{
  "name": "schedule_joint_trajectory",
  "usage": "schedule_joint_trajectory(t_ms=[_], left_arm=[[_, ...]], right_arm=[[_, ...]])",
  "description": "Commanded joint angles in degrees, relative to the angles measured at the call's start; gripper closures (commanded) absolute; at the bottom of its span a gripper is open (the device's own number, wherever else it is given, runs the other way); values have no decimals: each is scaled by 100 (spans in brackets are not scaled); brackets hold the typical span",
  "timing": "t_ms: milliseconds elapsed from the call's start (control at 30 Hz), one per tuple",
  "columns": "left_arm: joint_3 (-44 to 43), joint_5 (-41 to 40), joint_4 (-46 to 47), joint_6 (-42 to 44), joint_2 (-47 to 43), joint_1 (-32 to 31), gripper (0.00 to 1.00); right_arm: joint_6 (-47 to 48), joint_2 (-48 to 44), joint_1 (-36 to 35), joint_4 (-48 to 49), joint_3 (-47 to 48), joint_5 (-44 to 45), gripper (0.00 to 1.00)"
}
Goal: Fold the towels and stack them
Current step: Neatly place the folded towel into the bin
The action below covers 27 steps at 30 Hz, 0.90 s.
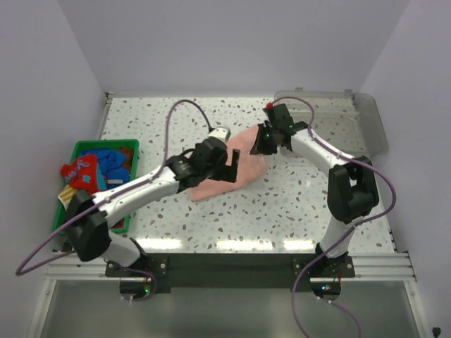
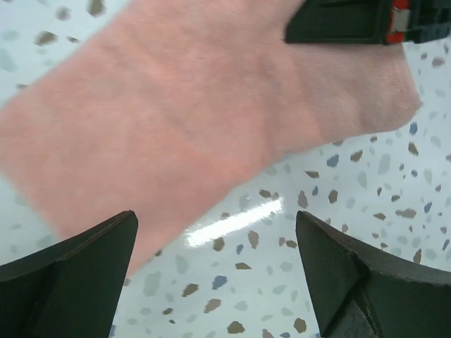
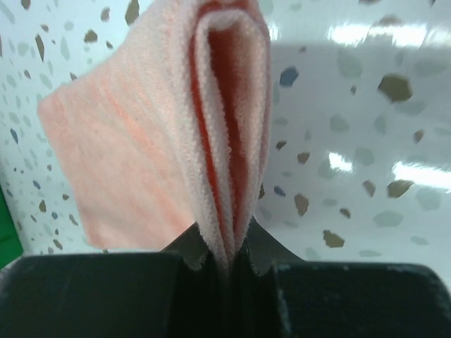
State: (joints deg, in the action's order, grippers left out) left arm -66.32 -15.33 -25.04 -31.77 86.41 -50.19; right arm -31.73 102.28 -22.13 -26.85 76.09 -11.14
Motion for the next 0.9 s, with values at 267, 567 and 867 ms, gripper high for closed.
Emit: schedule_joint_trajectory(t_ms=[267,567,867], left_arm=[[1612,285,95,1146,-1987,2538,0],[2239,-215,412,1234,-1874,2805,0],[2282,-559,500,1226,-1619,2866,0]], right_arm=[[1353,925,762,-2016,2971,1105,100],[2529,1461,1448,-2632,4510,1781,100],[3468,1698,2196,-2167,4633,1869,100]])
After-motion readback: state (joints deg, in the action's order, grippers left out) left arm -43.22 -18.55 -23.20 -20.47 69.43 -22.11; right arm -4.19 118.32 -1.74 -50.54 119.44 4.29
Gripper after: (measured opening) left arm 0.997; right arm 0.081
